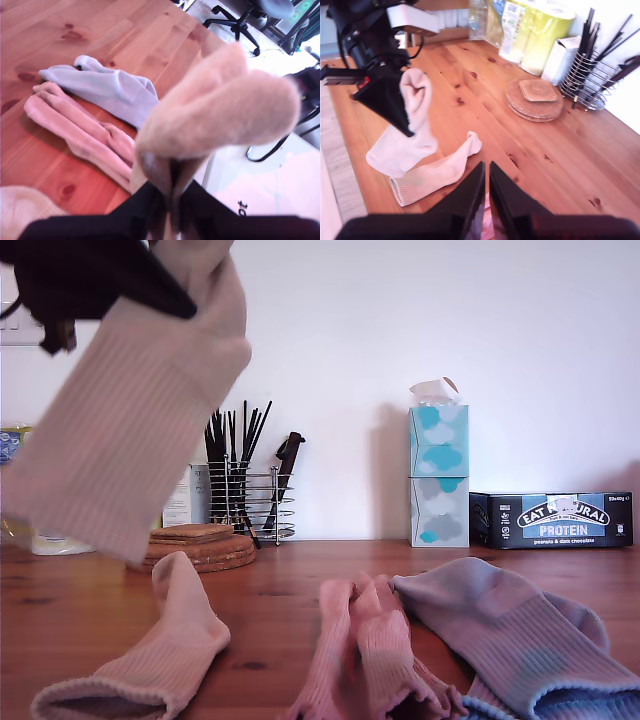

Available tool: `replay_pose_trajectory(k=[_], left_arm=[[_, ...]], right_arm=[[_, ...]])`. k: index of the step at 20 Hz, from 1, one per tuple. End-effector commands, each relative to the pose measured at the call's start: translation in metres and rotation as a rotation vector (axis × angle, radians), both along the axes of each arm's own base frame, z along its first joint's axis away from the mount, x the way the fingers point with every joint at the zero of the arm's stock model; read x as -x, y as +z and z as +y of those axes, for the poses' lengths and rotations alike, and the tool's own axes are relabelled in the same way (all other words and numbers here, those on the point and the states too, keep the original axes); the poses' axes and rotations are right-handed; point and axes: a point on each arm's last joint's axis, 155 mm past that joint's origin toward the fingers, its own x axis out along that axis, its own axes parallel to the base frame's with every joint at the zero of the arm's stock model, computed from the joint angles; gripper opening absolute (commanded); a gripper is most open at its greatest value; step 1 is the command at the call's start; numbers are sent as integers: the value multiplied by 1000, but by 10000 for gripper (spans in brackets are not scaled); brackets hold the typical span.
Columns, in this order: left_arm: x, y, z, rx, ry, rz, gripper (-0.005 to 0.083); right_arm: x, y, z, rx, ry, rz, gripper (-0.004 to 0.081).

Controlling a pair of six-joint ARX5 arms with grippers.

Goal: Pair up the socks based on colour and pattern, by placing each sock on top of its pair

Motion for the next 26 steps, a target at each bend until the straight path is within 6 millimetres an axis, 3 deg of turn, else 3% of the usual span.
replay_pose_trajectory(k=[1,6,13,21,26], left_arm=[[2,-2,0,39,-26,-18,-24],[4,-10,-3,141,-89,46,-24],[-9,-44,-9,173,-123,175,-24],[-21,-78,-2,167,-107,257,-24],[-37,-95,0,110,-85,178,-24]], right_arm=[[-4,2,0,-2,-8,-6,-11],[-14,-3,3,11,-23,5,-10],[-19,-9,7,25,-21,21,-11],[-21,-1,10,14,-11,-22,-10],[-19,4,15,-7,17,-32,-11]])
